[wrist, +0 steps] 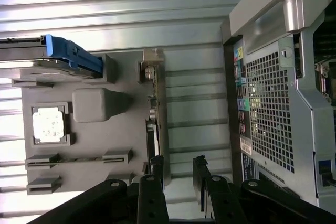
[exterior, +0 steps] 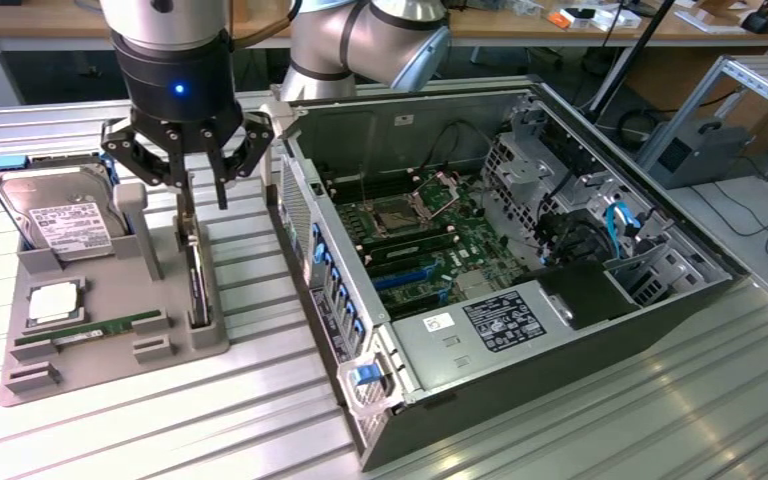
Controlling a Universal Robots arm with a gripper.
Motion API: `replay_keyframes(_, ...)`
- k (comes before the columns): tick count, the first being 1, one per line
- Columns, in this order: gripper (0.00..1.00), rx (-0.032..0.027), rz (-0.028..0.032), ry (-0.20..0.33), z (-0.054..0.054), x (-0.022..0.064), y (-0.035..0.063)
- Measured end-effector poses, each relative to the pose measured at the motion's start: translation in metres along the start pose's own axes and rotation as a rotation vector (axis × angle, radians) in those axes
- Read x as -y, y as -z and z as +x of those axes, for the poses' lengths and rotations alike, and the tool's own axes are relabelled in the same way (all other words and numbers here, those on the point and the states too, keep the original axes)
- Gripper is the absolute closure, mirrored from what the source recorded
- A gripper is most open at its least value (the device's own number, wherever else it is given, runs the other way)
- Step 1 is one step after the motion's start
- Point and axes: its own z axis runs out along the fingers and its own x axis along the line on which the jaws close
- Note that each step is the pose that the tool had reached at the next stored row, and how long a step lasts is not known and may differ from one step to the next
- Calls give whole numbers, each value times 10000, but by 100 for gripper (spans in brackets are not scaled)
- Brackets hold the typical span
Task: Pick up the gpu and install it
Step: 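Pick up the gpu and move the gpu toward the slot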
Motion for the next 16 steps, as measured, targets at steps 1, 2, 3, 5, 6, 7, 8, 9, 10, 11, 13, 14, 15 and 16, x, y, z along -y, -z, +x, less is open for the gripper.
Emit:
replay_keyframes(1, 64, 1, -1, 0, 0, 0, -6)
replay_keyframes(2, 64, 0, 0, 0, 0, 1, -12)
replay_keyframes(3, 64, 1, -1, 0, 0, 1, -17)
replay_keyframes(5, 64, 1, -1, 1, 0, 1, -24)
replay_keyframes(6, 64, 1, 0, 0, 1, 1, -28)
replay_keyframes(7, 64, 0, -1, 0, 1, 1, -31)
replay_keyframes(8, 64, 1, 0, 0, 1, 2, -38)
replay_keyframes(9, 64, 1, -1, 0, 1, 2, -44)
replay_keyframes(10, 64, 1, -1, 0, 1, 2, -51)
replay_keyframes(11, 64, 0, -1, 1, 1, 2, -57)
replay_keyframes(13, 64, 1, -1, 0, 2, 3, -69)
replay_keyframes(14, 64, 0, -1, 0, 2, 3, -75)
replay_keyframes(15, 64, 1, -1, 0, 2, 4, -85)
replay_keyframes(16, 64, 1, -1, 0, 2, 4, -92)
